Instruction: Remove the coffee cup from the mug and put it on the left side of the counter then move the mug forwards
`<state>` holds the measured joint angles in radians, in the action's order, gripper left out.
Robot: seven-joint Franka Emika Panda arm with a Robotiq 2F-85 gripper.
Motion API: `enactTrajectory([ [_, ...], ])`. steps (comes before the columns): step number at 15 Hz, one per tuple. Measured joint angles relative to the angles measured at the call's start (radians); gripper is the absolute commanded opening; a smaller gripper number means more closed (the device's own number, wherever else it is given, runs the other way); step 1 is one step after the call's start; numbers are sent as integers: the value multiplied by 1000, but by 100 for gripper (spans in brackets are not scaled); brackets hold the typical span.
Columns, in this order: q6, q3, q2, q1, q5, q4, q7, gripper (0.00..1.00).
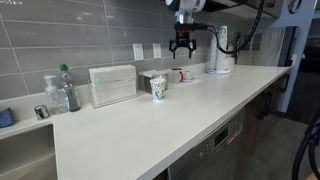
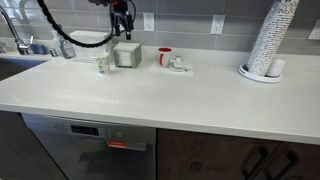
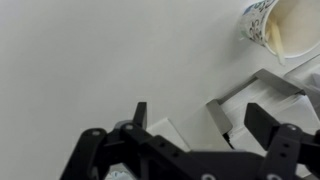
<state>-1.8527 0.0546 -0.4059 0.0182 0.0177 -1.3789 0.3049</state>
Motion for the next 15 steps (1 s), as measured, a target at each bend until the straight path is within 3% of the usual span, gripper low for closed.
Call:
enactTrajectory([
  [10, -37, 10, -287, -101, -10, 324, -407, 100],
  [15, -38, 1, -431, -121, -10, 487, -525, 100],
])
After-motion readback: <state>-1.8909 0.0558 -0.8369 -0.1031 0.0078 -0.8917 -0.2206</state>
